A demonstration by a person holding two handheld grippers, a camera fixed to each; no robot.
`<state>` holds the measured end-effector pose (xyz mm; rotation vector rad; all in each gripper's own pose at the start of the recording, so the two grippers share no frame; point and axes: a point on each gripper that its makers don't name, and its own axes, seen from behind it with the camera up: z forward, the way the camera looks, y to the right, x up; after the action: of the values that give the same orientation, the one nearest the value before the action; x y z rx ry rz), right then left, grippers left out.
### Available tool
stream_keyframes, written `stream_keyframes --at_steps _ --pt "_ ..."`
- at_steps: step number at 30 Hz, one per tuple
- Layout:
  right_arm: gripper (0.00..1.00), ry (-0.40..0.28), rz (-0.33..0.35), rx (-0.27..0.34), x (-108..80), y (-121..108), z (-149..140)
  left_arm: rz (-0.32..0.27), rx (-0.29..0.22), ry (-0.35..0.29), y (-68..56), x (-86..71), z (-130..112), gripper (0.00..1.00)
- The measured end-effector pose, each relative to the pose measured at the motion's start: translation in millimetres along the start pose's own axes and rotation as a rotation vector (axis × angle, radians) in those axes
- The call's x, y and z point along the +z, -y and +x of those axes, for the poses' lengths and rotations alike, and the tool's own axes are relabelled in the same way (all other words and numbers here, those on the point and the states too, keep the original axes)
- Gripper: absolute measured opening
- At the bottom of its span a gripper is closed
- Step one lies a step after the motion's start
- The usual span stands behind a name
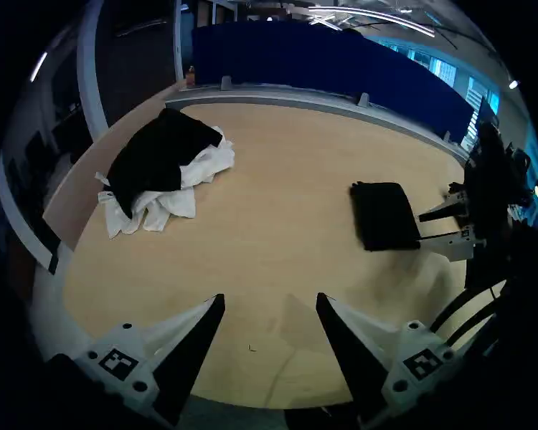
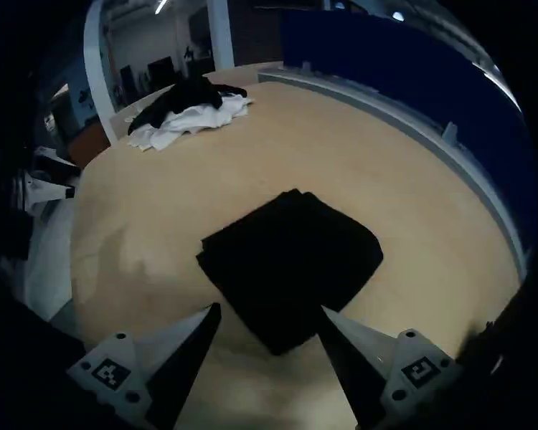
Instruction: Fold towel
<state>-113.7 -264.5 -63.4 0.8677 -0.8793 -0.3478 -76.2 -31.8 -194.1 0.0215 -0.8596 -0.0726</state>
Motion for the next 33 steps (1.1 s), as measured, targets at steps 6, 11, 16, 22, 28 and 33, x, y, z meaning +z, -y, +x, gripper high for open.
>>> stream_keyframes --at_steps 6,11,16,22,28,33 --pt "0.98 0.03 -0.027 0.022 -4.4 -10 -24 -0.006 0.001 -0.001 -2.9 -1.1 1 0.95" --pt "0.97 0.041 -0.032 0.027 -2.2 -11 -31 -0.008 0.002 -0.001 -3.4 -1.7 2 0.95" --pt "0.73 0.046 -0.034 0.032 3.0 -11 -34 -0.009 -0.007 0.0 -2.7 -3.5 2 0.95" --pt "0.55 0.062 -0.03 0.04 8.2 -9 -39 -0.01 -0.01 -0.001 -1.8 -5.5 3 0.95" --pt "0.25 0.063 -0.038 0.046 10.4 -10 -42 -0.01 -0.009 -0.001 -0.8 -4.6 4 0.95" --pt "0.2 0.058 -0.036 0.074 11.6 -13 -40 -0.011 -0.009 0.002 -0.8 -1.3 3 0.95"
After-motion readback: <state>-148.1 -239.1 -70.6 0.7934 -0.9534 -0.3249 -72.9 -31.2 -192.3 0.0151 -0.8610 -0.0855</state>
